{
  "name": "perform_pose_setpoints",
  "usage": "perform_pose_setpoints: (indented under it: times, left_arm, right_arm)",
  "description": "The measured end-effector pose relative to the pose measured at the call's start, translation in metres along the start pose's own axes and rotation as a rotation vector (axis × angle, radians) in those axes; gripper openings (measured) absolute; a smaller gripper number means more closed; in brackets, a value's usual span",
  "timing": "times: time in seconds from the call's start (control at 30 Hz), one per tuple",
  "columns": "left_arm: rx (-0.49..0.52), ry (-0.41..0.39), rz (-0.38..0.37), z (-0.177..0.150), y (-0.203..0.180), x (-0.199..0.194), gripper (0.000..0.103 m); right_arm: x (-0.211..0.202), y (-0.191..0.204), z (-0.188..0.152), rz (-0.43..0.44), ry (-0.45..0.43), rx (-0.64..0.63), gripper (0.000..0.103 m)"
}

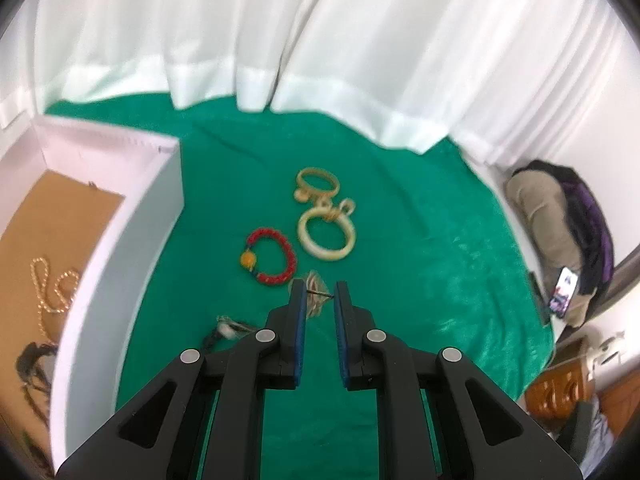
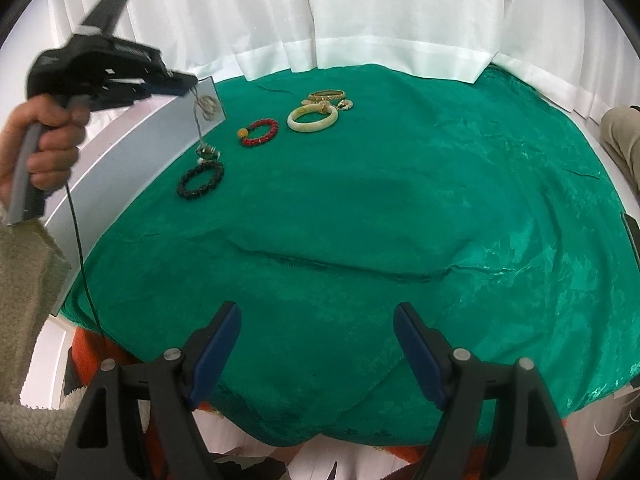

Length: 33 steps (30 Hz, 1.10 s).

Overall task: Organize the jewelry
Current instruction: 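Grasp the silver charm on a string beside the black bracelet with the left tool, then grasp the red bead bracelet with the right tool while the left tool holds the silver charm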

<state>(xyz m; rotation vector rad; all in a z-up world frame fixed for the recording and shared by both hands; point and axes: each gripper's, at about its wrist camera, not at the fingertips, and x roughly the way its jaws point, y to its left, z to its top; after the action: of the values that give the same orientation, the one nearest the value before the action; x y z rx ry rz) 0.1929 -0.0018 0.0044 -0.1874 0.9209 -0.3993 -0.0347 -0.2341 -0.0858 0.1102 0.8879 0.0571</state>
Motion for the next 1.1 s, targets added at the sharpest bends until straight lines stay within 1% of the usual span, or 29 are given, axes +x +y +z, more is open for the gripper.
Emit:
perform_pose_setpoints:
  times: [0.13,0.23,0.43,0.57,0.63,0.7,0.73,0.77,0.83,0.9,0.93,0.97,1.0,1.03,1.07,1.1]
  left_arm:
    - [0.001,-0.049,-0.032,0.009,-0.004,-0.025,0.012]
    - [0.007,-0.081,-0.036,0.014,-0.007,-0.042,0.012]
    - [0.004,-0.117,-0.047,0.018,-0.008,-0.063,0.012]
    - [0.007,-0.131,-0.045,0.014,-0.006,-0.073,0.012]
    - [0.004,-0.134,-0.048,0.011,-0.004,-0.078,0.012]
    - [0.001,-0.138,-0.049,0.008,-0.001,-0.082,0.012]
    - [-0.004,-0.139,-0.048,0.005,0.002,-0.084,0.012]
    - [-0.009,-0.139,-0.048,0.003,0.004,-0.085,0.012]
    - [-0.023,-0.137,-0.05,-0.002,0.008,-0.086,0.012]
    - [-0.03,-0.136,-0.05,-0.006,0.011,-0.087,0.012]
    - [-0.034,-0.133,-0.048,-0.009,0.012,-0.088,0.012]
    - [-0.038,-0.131,-0.048,-0.011,0.013,-0.089,0.012]
    - [-0.041,-0.129,-0.049,-0.012,0.013,-0.089,0.012]
    - [-0.046,-0.126,-0.049,-0.014,0.014,-0.091,0.012]
    - [-0.052,-0.127,-0.048,-0.015,0.015,-0.092,0.012]
    - [-0.058,-0.128,-0.049,-0.016,0.016,-0.094,0.012]
  right_arm:
    - [-0.001,0.002,-0.001,-0.004,0.0,0.002,0.08]
    - [-0.002,0.004,-0.001,-0.004,-0.001,0.0,0.08]
    - [-0.007,0.005,-0.001,-0.002,-0.016,-0.003,0.08]
    - [-0.007,0.007,0.009,0.003,-0.012,-0.032,0.08]
    - [-0.01,0.009,0.021,0.024,-0.021,-0.055,0.08]
    - [-0.011,0.01,0.041,0.089,-0.024,-0.061,0.08]
    - [-0.009,0.01,0.057,0.134,-0.02,-0.055,0.08]
    - [-0.006,0.01,0.067,0.158,-0.021,-0.052,0.08]
    - [0.009,0.015,0.094,0.194,-0.017,-0.074,0.08]
    - [0.037,0.023,0.125,0.197,-0.01,-0.096,0.08]
    - [0.055,0.027,0.14,0.213,0.012,-0.097,0.08]
    - [0.077,0.034,0.157,0.249,0.047,-0.095,0.07]
    - [0.101,0.039,0.173,0.288,0.089,-0.08,0.058]
    - [0.123,0.044,0.186,0.314,0.131,-0.053,0.038]
    - [0.138,0.047,0.194,0.326,0.161,-0.032,0.036]
    - [0.16,0.053,0.206,0.332,0.194,-0.006,0.036]
